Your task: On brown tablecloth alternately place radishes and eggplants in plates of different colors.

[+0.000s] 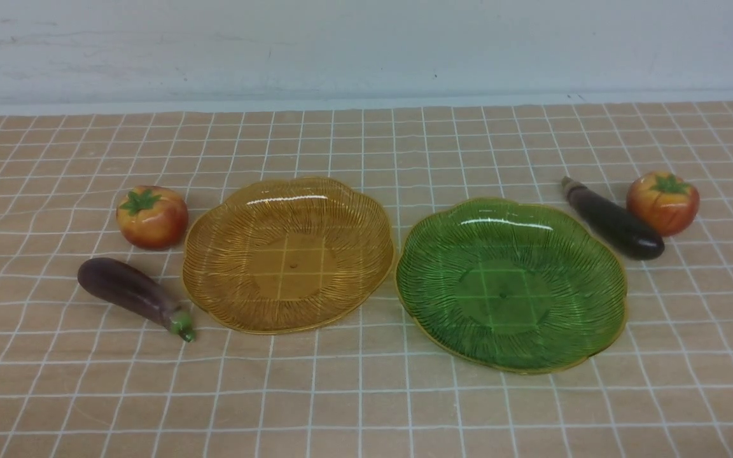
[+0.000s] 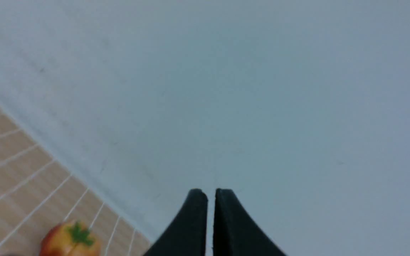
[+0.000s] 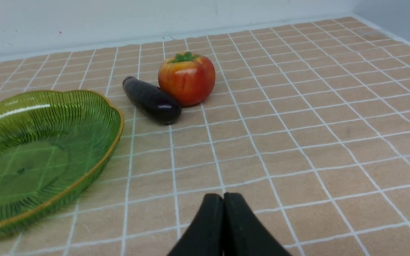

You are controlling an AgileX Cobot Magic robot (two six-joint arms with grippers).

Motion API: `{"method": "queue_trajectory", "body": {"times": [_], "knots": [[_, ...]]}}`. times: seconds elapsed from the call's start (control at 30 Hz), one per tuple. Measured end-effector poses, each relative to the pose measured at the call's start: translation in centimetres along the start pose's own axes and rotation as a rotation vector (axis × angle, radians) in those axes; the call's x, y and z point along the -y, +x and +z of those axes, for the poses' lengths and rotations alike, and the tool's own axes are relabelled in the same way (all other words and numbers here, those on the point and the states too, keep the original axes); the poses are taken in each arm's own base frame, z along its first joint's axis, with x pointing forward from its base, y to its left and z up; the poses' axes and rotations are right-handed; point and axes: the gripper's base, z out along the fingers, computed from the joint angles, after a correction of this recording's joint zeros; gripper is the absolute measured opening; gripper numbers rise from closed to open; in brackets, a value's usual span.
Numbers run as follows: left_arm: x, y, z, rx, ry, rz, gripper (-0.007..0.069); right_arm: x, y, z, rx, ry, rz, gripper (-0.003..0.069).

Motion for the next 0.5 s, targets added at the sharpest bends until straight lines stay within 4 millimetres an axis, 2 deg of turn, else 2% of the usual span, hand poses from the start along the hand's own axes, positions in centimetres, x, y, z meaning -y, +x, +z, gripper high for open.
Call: {"method": "queue_trajectory", "body": {"times": [0.07, 0.13, 0.2, 0.23, 0.27, 0.4, 0.5], "knots": [[2.9, -2.4, 0.1, 0.036, 0.073, 0.083, 0.0006, -0.4, -0.6, 0.0, 0.069, -0.054, 0.261, -0.0011], [4.9, -3.7, 0.7, 0.012, 0.106, 0.174, -0.0001, -0.6, -1.3, -0.1, 0.127, -0.105, 0.558, -0.0011], [8.5, -5.5, 2.7, -0.094, 0.153, 0.307, -0.0004, -0.6, -1.6, -0.1, 0.144, -0.134, 0.741, -0.0011], [9.4, -5.6, 3.7, -0.161, 0.163, 0.345, -0.0004, -0.6, -1.6, -0.2, 0.148, -0.142, 0.793, -0.0011], [10.3, -5.3, 5.7, -0.283, 0.162, 0.389, -0.0004, -0.6, -1.7, -0.2, 0.15, -0.147, 0.83, -0.0011], [10.9, -4.0, 9.3, -0.53, 0.15, 0.472, -0.0004, -0.6, -1.8, -0.2, 0.16, -0.15, 0.852, -0.0011], [10.1, -2.4, 11.9, -0.691, 0.107, 0.534, -0.0004, -0.6, -1.8, -0.2, 0.168, -0.15, 0.862, -0.0011]]}}
